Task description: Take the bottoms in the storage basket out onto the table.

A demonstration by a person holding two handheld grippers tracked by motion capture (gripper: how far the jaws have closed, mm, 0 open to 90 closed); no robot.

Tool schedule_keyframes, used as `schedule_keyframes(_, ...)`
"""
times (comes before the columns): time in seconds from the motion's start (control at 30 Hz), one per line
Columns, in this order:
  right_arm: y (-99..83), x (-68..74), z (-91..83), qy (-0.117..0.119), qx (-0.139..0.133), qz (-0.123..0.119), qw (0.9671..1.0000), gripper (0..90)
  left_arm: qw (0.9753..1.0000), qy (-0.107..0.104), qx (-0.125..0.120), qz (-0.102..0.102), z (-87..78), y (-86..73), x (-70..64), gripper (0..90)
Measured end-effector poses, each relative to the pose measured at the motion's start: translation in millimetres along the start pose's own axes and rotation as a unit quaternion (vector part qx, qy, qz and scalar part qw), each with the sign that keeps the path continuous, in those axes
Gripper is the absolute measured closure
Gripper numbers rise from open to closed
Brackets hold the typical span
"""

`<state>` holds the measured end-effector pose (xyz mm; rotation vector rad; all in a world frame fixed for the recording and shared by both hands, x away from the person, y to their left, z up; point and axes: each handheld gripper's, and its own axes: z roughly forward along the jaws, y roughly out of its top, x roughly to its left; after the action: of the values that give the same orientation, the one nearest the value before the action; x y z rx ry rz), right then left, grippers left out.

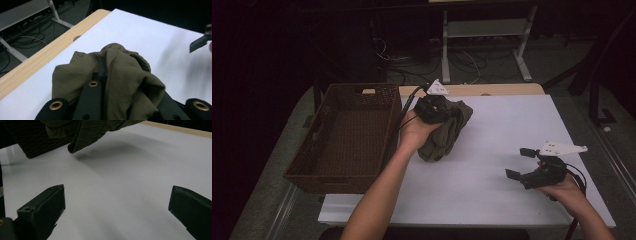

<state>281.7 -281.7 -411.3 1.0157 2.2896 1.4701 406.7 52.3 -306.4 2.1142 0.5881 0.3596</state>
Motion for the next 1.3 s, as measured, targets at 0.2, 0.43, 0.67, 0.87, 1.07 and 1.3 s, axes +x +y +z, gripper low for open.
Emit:
schedule_keyframes(0.2,0.0,0.1,0.0,0.001,0.000,-0.001,1.0000,0.7,0.9999,0.003,0.013,-0.003,15.2,-6.6,-1.0,77.0)
schedule_keyframes(0.43,0.0,0.0,-0.1,0.001,0.000,0.000,1.0000,0.8,0.9994,0.002,0.033,-0.005,36.0,-18.0,-2.4,76.8)
schedule_keyframes(0.67,-0.4,0.0,0.5,0.002,0.001,0.000,1.0000,0.8,0.9988,-0.013,0.046,-0.009,51.9,-24.1,-7.1,76.3)
schedule_keyframes(0.87,-0.6,-0.2,0.5,0.003,0.001,0.001,1.0000,0.8,0.9982,-0.028,0.053,-0.007,63.6,-26.4,-14.1,75.9)
schedule_keyframes(1.07,-0.8,0.0,1.1,0.004,0.002,0.001,1.0000,0.9,0.9973,-0.042,0.060,-0.007,75.5,-31.9,-23.1,75.3)
schedule_keyframes(1.3,-0.9,-0.2,1.4,0.004,0.003,0.002,1.0000,0.9,0.9958,-0.058,0.071,-0.004,89.1,-36.8,-34.7,73.3)
